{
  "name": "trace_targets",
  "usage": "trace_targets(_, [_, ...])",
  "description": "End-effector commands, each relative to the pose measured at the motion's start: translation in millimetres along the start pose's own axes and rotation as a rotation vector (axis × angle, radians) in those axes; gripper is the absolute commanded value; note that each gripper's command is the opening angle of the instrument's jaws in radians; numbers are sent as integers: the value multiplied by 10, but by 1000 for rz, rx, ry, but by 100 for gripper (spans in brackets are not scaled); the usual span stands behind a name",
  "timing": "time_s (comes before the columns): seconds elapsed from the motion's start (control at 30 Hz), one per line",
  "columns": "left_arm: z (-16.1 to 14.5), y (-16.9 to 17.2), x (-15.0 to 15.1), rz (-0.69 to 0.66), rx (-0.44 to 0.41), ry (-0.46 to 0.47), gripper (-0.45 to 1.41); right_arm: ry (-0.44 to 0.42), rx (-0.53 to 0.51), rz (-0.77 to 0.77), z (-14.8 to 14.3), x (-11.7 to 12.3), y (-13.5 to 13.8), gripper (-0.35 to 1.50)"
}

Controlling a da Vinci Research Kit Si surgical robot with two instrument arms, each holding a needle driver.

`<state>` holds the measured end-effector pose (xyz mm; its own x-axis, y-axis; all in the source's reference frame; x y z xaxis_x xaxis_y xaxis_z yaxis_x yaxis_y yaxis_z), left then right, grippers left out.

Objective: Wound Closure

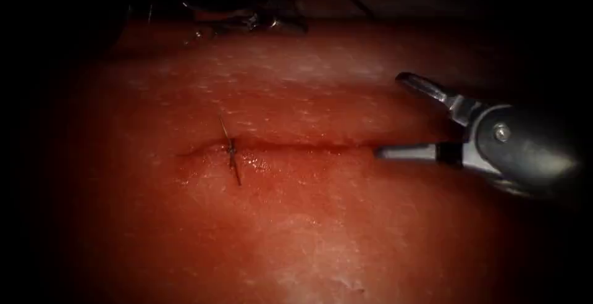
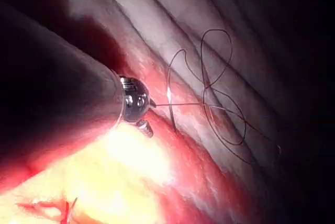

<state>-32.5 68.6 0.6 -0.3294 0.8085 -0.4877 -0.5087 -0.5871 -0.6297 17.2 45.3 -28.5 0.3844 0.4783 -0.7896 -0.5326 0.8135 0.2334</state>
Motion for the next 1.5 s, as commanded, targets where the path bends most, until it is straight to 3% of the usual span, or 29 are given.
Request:
trace_targets(0.03, [10, -3, 4, 0, 3, 3, 77, 4, 3, -1, 9, -1, -2, 141])
trace_targets(0.63, [22, -5, 14, -10, 41, 15, 72, 11, 15, -1, 15, 0, -9, 141])
trace_targets(0.73, [16, -3, 20, -30, -3, 42, -32, 11, 15, -1, 15, 0, -9, 141])
trace_targets(0.83, [8, -2, 27, -247, 9, 94, -35, 11, 15, -1, 15, 1, -10, 141])
trace_targets(1.03, [-3, 4, 20, -267, -13, 127, -35, 11, 15, -1, 15, 1, -10, 140])
trace_targets(1.33, [-110, 91, 48, -336, -186, 174, -35, 10, 21, 1, 9, 3, -7, 140])
trace_targets(1.4, [-143, 124, 61, -336, -224, 190, -35, 10, 23, 1, 7, 3, -5, 140])
trace_targets(1.5, [-163, 161, 66, -337, -252, 181, -35, 10, 25, 1, 6, 3, -4, 140])
